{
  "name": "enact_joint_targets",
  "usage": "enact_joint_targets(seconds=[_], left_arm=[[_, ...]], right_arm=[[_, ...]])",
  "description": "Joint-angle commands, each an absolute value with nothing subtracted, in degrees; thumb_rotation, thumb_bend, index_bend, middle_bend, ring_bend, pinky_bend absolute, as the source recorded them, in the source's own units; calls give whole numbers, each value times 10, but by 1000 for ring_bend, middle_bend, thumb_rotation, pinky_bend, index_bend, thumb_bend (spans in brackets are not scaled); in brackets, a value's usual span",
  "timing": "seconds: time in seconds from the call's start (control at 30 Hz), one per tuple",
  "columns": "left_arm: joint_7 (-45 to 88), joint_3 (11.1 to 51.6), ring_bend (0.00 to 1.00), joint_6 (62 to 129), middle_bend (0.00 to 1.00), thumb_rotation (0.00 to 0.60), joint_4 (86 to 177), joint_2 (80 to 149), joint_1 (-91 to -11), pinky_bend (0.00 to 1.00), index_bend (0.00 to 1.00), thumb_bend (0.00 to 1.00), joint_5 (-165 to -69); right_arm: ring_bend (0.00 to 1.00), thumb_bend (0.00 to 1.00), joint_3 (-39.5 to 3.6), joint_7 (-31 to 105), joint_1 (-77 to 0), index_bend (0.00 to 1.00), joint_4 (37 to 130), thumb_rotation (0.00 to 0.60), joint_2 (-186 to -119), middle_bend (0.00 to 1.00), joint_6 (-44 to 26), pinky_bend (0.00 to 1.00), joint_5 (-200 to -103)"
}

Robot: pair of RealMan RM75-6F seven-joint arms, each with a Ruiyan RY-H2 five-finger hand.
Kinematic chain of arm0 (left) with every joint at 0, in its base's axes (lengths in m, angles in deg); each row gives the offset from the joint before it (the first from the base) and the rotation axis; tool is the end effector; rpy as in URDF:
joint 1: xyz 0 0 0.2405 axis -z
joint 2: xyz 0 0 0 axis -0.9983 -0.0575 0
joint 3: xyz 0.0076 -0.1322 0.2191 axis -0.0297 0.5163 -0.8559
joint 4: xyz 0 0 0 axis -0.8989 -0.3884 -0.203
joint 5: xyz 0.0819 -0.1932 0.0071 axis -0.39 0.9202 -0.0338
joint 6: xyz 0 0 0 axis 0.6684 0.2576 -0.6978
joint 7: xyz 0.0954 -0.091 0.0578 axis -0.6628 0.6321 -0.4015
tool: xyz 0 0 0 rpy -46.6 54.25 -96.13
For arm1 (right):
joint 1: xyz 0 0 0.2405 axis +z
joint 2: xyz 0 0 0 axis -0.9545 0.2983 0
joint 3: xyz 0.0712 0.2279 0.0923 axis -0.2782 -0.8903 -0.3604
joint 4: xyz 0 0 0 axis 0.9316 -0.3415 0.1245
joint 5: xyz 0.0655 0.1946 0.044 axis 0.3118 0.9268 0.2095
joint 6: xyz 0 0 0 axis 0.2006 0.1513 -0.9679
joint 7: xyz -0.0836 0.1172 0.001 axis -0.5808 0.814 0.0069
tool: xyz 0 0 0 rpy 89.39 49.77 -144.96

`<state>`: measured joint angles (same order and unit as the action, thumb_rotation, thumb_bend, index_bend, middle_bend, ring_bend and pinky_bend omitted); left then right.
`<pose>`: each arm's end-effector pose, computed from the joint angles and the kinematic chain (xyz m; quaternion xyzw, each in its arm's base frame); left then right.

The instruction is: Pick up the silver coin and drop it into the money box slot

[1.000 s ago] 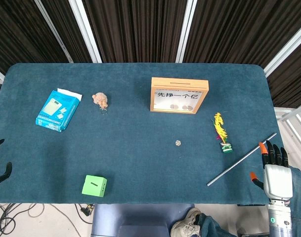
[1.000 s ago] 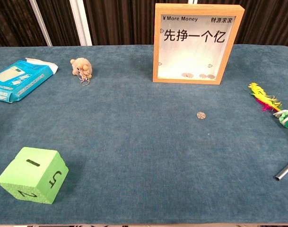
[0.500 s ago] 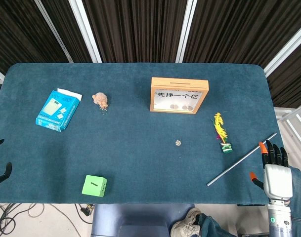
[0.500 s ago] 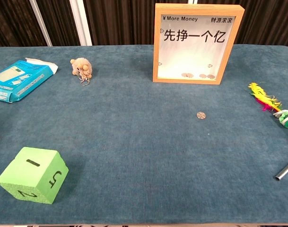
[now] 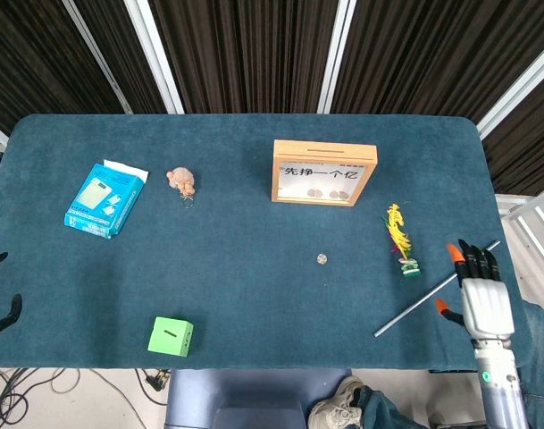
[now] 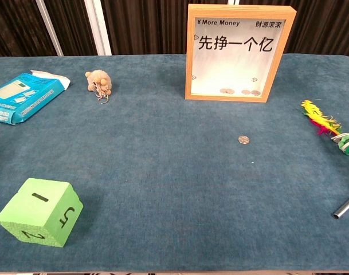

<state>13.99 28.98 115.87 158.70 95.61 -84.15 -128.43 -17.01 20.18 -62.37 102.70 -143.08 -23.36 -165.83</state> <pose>-0.3196 0.1736 0.1610 -0.5133 -0.4448 -0.3397 0.6506 -0.2855 -0.2290 0.1077 0.5873 -0.3933 0.3678 0.6042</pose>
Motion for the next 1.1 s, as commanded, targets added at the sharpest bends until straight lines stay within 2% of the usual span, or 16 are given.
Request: enact_joint_targets(seconds=[0.03,0.17,0.27,0.63,1.1], left_arm=[[140,289,39,1157,21,600,1587,955,-841,5,159,422,-1284],[142,289,39,1156,21,600,1587,954,-841,5,159,423,-1283],[142,289,39,1153,21,600,1588,952,-840,5,159,423,-1282],[143,289,39,1146,21,600,1590,949,-838,5,159,423,-1278],[143,288,39,1144,21,600,1592,947,-838,5,166,423,-1276]], right_arm=[[0,290,-190,191,-586,132,1026,600,-1442,9,-196,0,-1637],[0,289,-202,183,-561,193,1000,600,-1491,10,-184,0,-1621],[0,291,-209,181,-534,231,974,600,-1526,10,-145,0,-1592],[0,324,-210,173,-488,252,898,600,-1602,10,-116,0,-1576],[0,327,-196,197,-471,315,836,600,-1650,10,-104,0,-1579]])
